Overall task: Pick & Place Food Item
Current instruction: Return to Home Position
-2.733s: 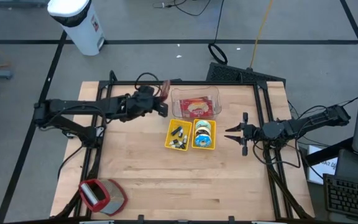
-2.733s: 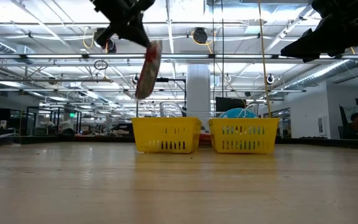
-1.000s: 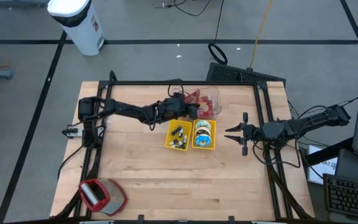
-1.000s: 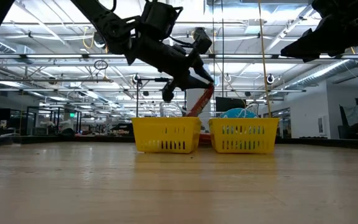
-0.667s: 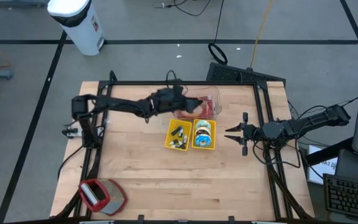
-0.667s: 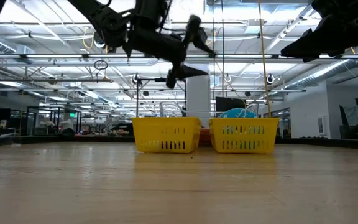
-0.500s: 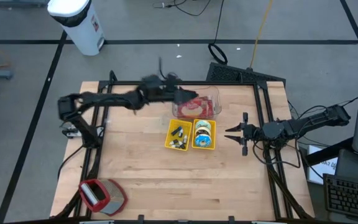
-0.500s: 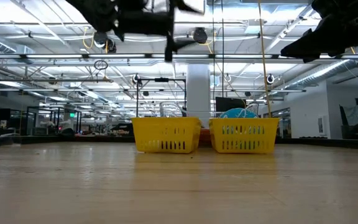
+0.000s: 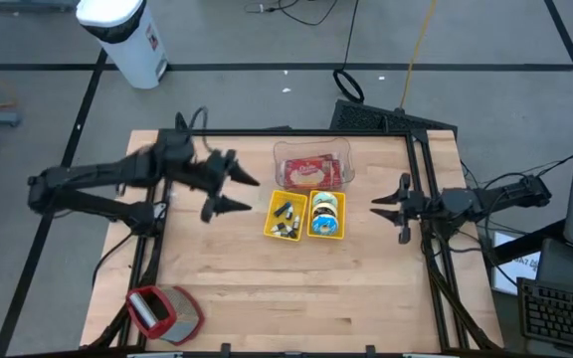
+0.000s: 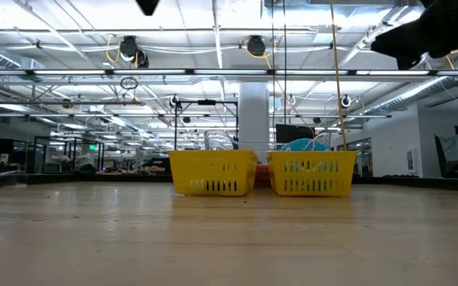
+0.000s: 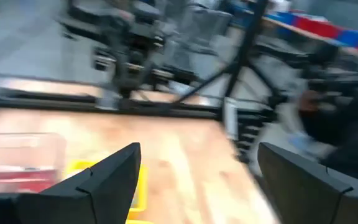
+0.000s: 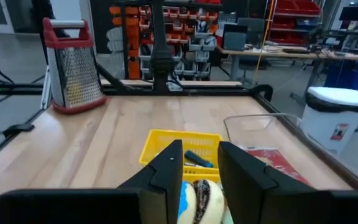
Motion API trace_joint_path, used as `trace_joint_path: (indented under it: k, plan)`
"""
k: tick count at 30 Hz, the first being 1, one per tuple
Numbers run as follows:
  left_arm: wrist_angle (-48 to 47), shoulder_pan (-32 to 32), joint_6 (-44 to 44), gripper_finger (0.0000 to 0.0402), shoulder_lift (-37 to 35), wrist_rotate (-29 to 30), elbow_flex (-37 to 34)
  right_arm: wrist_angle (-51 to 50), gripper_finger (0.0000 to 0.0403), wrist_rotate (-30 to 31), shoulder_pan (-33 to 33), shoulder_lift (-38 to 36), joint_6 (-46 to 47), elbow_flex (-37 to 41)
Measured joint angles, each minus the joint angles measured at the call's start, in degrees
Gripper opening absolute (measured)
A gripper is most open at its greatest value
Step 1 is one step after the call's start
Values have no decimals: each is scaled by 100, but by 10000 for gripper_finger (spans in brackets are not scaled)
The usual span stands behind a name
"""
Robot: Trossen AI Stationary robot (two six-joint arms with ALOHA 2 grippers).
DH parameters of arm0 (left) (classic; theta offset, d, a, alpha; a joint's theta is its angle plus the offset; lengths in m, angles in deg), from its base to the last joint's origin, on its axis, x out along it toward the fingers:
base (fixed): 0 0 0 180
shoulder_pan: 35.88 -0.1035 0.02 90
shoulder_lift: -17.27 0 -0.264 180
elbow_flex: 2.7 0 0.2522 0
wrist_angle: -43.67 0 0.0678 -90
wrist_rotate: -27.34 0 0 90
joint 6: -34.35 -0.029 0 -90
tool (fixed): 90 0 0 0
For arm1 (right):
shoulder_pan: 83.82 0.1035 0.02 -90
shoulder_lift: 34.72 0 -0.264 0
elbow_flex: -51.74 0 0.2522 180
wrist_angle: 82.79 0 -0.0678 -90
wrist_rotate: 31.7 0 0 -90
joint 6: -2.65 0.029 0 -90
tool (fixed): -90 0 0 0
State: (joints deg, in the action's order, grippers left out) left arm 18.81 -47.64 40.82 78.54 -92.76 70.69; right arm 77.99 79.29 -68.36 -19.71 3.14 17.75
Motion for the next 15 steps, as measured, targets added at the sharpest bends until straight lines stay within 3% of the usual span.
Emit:
trace_joint_path:
  k: [3, 5, 11, 15]
  plan:
    - [627, 551, -3, 318, -592, 1468, -901, -218, 91, 2, 0, -208, -79, 0]
    - [1270, 861, -266, 315, -1002, 1942, -1660, -349, 91, 7, 0, -310, -74, 0]
    - [4131, 1000, 96, 320, -2002, 2205, -4200, -487, 91, 153, 0, -580, 94, 0]
    - [5704, 941, 333, 326, -2546, 2121, -5538, -761, 91, 166, -4, -863, 139, 0]
